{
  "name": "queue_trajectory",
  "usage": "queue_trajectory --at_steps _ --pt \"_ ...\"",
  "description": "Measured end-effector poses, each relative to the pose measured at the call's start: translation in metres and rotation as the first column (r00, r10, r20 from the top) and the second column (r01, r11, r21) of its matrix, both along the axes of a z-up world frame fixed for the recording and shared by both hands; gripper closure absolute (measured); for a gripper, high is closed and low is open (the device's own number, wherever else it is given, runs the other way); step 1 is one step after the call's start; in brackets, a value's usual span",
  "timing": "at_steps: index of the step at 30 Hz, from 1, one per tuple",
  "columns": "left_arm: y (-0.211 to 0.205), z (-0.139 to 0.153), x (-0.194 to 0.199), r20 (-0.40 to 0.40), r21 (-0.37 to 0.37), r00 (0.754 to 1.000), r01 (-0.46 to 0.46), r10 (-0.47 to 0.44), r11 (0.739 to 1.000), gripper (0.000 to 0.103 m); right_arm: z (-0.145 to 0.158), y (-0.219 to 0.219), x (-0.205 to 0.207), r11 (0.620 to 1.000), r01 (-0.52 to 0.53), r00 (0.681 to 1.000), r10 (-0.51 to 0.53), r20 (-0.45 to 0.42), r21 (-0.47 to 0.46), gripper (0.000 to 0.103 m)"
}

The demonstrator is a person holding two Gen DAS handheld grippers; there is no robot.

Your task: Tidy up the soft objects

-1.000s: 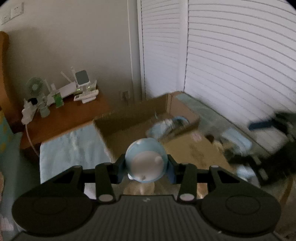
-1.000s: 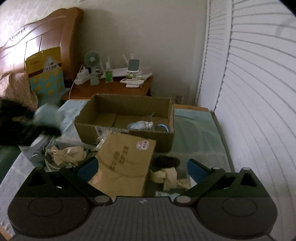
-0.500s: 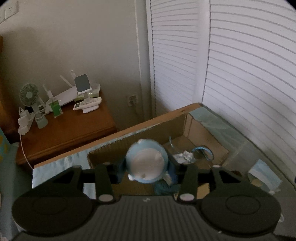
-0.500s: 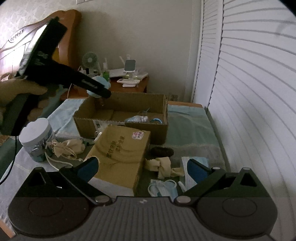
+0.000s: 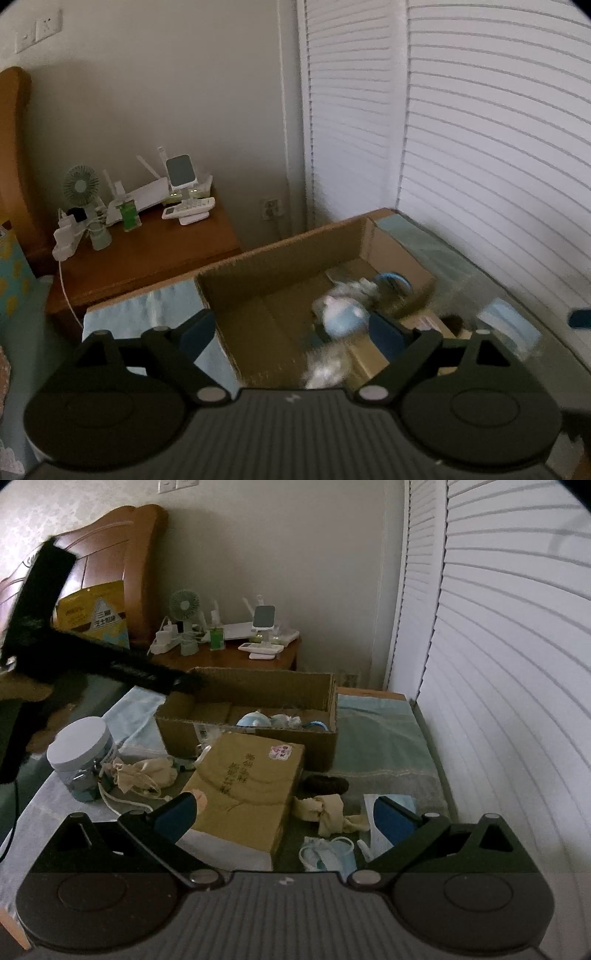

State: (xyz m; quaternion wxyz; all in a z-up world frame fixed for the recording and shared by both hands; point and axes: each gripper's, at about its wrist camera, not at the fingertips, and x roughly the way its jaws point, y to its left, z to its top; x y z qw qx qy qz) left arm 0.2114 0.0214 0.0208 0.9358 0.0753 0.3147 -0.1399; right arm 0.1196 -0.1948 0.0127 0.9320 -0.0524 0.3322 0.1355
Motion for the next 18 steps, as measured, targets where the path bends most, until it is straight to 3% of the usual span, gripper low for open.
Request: queue_trajectory --at_steps 11,18 --pt "-0.003 -0.019 -0.084 0.009 -0.031 0.999 0.036 -0.036 0.999 0.013 -0.011 -0.001 -0.014 0.999 -0.009 1.0 0.008 -0.027 -0.044 0.0" --pt "-0.006 -0.044 -0.128 -0.006 -0.029 0.999 0.036 -0.036 0.999 0.013 -0.039 -0.013 -0.024 0.996 -0.008 0.994 -0.003 -0.113 -0.093 0.0"
